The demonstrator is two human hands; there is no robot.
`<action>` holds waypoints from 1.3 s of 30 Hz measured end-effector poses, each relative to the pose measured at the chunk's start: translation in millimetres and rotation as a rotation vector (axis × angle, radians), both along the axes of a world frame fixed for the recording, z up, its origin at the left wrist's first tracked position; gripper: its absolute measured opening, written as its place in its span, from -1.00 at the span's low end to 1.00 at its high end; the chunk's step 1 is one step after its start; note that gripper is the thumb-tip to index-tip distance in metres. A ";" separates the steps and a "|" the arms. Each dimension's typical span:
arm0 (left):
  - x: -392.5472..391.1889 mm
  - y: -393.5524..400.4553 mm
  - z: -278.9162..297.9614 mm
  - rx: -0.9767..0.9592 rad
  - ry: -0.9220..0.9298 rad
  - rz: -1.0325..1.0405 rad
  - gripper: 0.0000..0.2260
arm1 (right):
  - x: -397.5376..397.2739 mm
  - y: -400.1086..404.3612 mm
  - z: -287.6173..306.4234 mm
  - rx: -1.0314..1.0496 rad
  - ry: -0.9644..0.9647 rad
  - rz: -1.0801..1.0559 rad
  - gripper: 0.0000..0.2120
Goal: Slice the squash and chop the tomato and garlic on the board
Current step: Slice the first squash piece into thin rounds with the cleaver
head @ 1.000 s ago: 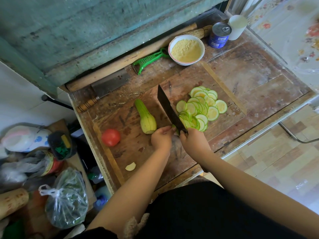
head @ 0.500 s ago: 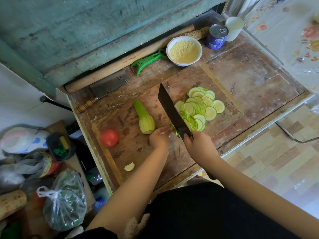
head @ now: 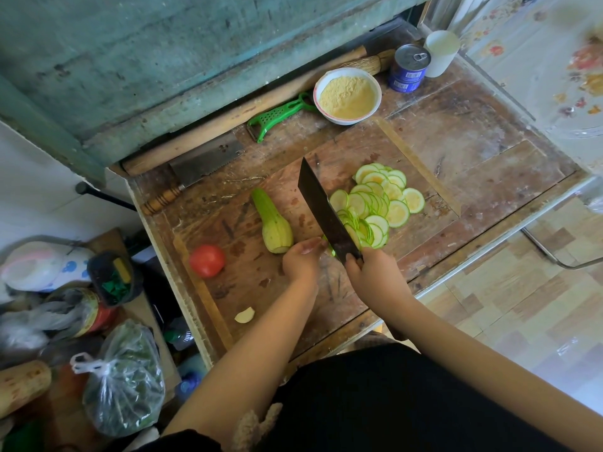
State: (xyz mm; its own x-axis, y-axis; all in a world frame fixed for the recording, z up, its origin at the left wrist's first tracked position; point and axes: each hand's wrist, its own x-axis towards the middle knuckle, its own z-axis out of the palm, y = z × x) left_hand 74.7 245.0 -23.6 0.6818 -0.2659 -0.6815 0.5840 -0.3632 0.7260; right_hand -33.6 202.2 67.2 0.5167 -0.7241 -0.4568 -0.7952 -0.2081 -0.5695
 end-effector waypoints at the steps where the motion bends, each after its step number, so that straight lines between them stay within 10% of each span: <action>1: 0.3 -0.1 -0.6 0.000 -0.004 -0.003 -0.92 | 0.5 0.1 0.2 0.002 0.005 0.003 -0.69; 39: 5.9 -1.7 -0.7 0.075 0.020 -0.022 -0.88 | 9.1 -3.0 2.5 0.041 0.017 -0.028 -0.70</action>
